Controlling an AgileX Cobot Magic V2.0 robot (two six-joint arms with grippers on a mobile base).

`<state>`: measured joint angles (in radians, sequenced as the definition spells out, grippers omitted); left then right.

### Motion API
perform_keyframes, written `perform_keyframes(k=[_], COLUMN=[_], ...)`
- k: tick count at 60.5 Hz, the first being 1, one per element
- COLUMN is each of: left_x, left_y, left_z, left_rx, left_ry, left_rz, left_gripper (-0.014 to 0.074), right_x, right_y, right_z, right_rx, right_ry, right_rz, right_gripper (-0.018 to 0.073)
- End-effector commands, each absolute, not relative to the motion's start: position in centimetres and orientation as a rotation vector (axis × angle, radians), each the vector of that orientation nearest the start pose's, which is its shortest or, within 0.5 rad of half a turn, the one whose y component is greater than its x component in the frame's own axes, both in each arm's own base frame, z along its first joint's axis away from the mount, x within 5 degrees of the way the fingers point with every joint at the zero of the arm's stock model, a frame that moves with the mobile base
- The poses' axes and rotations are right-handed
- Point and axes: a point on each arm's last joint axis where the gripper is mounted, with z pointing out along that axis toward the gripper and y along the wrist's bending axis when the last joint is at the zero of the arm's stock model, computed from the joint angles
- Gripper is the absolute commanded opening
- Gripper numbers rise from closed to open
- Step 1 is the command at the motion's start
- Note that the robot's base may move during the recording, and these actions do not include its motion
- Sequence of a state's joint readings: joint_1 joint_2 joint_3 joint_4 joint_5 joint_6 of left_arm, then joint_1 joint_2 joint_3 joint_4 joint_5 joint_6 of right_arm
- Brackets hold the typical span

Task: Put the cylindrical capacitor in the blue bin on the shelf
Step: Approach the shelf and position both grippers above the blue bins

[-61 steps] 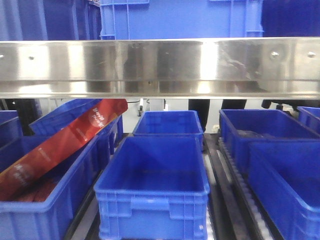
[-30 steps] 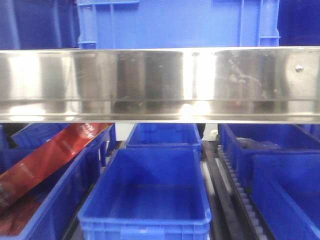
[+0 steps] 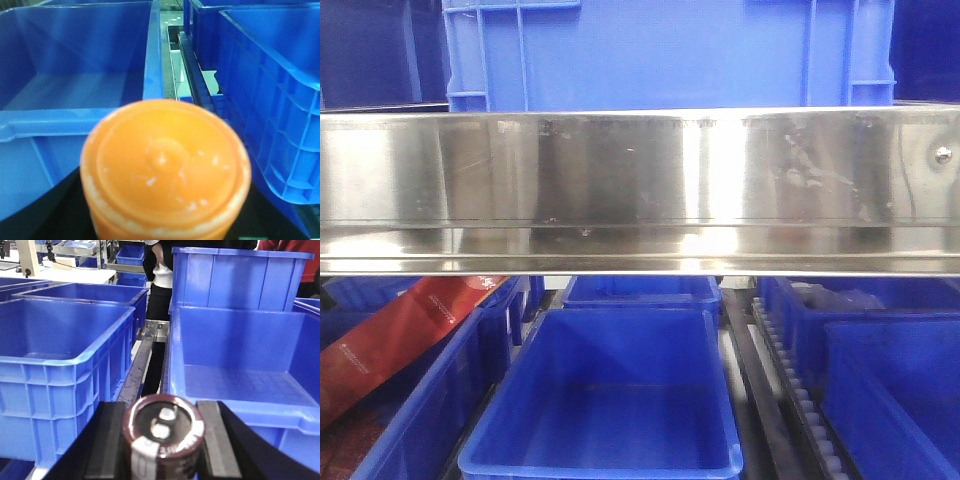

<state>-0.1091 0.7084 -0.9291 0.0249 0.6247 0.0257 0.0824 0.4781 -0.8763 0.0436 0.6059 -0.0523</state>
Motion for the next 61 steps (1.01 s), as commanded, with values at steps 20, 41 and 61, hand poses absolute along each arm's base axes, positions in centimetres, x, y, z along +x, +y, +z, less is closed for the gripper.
perform_keyframes(k=[20,41,61], left_x=[12.78,12.78,12.78], left_y=[-1.38,-1.38,-1.38], left_z=[40.83,40.83,40.85], left_rx=[0.14,0.14,0.139], left_ry=[1.852,1.852,1.849], left_rz=[-0.039,-0.039,-0.039], left_gripper=[-0.0111,-0.0111,-0.0111], right_x=[6.65,6.65,6.65], right_y=[0.75,0.75,0.75], right_z=[41.84,41.84,41.84], right_rx=[-0.097,-0.097,-0.097], right_ry=[1.645,1.645,1.645], right_rz=[0.069,0.069,0.069], right_gripper=[-0.0162,-0.0162,-0.0162])
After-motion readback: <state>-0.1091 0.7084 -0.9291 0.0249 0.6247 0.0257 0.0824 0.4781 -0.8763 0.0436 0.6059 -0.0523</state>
